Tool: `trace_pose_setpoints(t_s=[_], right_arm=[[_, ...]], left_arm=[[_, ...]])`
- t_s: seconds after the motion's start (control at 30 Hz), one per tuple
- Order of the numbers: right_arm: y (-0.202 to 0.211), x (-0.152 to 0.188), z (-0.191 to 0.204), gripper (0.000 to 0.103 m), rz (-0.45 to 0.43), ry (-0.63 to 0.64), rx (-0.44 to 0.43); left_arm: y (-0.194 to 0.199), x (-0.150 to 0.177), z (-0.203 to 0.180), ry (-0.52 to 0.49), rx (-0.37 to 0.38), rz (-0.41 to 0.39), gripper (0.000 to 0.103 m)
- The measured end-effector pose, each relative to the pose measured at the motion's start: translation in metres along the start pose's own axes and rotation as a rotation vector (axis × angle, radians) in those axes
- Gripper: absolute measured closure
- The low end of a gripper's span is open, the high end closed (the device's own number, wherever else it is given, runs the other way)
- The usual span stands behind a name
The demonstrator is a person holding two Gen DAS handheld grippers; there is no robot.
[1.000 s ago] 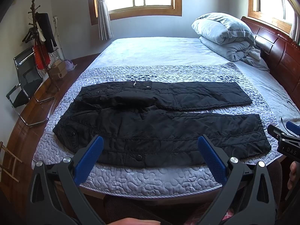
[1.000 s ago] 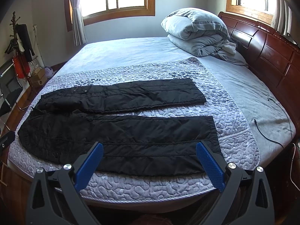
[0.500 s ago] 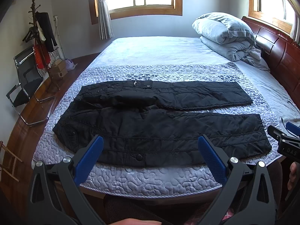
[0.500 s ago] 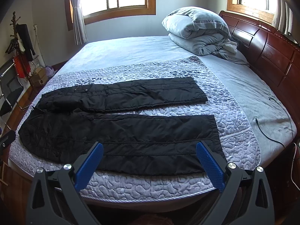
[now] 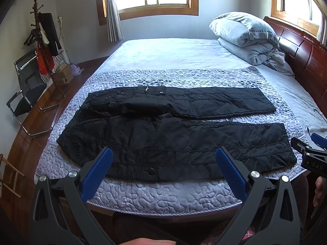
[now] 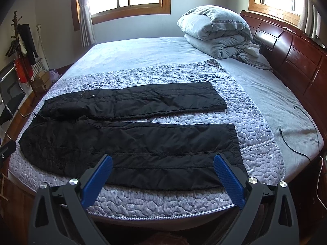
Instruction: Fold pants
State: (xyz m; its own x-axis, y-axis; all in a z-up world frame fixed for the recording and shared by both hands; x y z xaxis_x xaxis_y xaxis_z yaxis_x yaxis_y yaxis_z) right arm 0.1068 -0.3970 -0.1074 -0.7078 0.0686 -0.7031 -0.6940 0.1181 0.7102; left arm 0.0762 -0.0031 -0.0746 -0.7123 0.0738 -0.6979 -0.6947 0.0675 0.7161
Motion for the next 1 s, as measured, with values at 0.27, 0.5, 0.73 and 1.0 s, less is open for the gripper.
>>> trace_pose_setpoints(t_s=[0.27, 0.5, 0.73, 1.0], right_arm=[[-0.005, -0.001, 0.002, 0.004, 0.011, 0.001, -0.002], [-0.013, -0.001, 0.002, 0.004, 0.026, 0.002, -0.003], [-0.027, -0.002, 0.004, 0.004, 0.048, 0.009, -0.012], [-0.070, -0.060, -0.025, 0.004, 0.050, 0.021, -0.099]], left_arm=[[-0.006, 0.000, 0.001, 0.001, 0.001, 0.008, 0.003], [-0.014, -0.002, 0.000, -0.001, -0.001, 0.024, 0.003], [-0.027, -0.005, -0.001, -0.002, 0.001, 0.044, 0.003], [-0.067, -0.025, 0.000, 0.035, 0.107, 0.102, 0.003]])
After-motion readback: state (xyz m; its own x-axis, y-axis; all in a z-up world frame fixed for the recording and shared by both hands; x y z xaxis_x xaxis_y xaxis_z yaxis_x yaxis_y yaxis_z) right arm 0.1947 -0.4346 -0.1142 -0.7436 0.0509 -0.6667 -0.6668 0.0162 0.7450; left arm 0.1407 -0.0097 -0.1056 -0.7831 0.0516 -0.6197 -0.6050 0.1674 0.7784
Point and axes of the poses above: each gripper's, at about its wrist camera, not at the fingertips, and y roughly against the way its jaws point, z to its left, x to its underside, the point moved 10 cm from there along -y, roughly the way its jaws point, and after that the axes turned 4 degrees about x, right-handed, at the moved point
